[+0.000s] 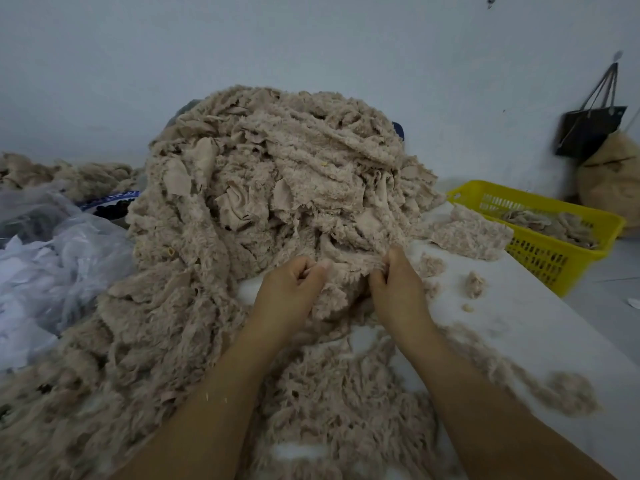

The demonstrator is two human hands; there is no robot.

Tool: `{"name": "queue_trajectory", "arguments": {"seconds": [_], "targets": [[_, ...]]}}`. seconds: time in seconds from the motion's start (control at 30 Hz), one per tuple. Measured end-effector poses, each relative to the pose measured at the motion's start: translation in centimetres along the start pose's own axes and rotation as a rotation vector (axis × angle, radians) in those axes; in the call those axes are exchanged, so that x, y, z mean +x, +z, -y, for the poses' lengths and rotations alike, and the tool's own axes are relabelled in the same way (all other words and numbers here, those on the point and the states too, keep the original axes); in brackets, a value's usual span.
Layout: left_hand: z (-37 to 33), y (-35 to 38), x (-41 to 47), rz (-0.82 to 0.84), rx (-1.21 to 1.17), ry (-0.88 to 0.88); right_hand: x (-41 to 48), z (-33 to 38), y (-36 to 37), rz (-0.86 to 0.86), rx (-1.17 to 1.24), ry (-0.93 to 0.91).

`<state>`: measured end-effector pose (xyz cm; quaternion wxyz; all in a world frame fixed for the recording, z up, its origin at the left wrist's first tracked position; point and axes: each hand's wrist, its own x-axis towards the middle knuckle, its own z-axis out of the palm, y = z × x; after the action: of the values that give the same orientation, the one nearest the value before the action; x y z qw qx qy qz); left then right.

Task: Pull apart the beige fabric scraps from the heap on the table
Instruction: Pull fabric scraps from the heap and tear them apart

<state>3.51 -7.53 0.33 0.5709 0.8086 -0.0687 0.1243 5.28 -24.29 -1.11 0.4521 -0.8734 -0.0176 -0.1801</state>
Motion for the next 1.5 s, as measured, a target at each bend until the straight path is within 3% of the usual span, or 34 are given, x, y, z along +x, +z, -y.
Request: {"name": "queue_trajectory", "arguments": {"seconds": [0.27,0.43,0.57,0.73,0.87,0.93,1.1,1.27,1.5], "targets": [[-1.0,0.1,-0.7,0.163,-0.465,-0.072,0.2,0.4,0.0,0.025,-0.008,0.083],[-1.0,-0.2,-0.7,0.074,-0.689,-0.226,0.3,-0.2,-0.5,0.057,0.023,0.102],[-1.4,-0.5,-0.8,0.065,-0.683,-0.202,0.4,-0.3,-1.0,0.115,0.05,-0.004],[-1.4,-0.3,-0.9,0.061,-0.684,-0.214,-0.7,1.2,-0.8,0.073,0.403,-0.045],[-0.8,0.1,-1.1,0.194,-0.645,-0.221,-1.4,1.3,0.4,0.405,0.506,0.121],[-0.6,0.2,-1.1,0.221,-0.634,-0.241,-1.2,1.1,0.7,0.445,0.686,0.236],[-0.2,0.1,-0.8,0.209,-0.654,-0.276,0.0,0.9,0.2,0.247,0.874,0.356],[-0.6,-1.3,-0.2,0.068,-0.989,-0.285,1.2,-0.3,-1.7,-0.076,0.957,0.525],[0.2,-3.0,0.7,-0.161,-1.285,-0.385,1.3,-1.3,-1.7,-0.229,0.673,0.55]]}}
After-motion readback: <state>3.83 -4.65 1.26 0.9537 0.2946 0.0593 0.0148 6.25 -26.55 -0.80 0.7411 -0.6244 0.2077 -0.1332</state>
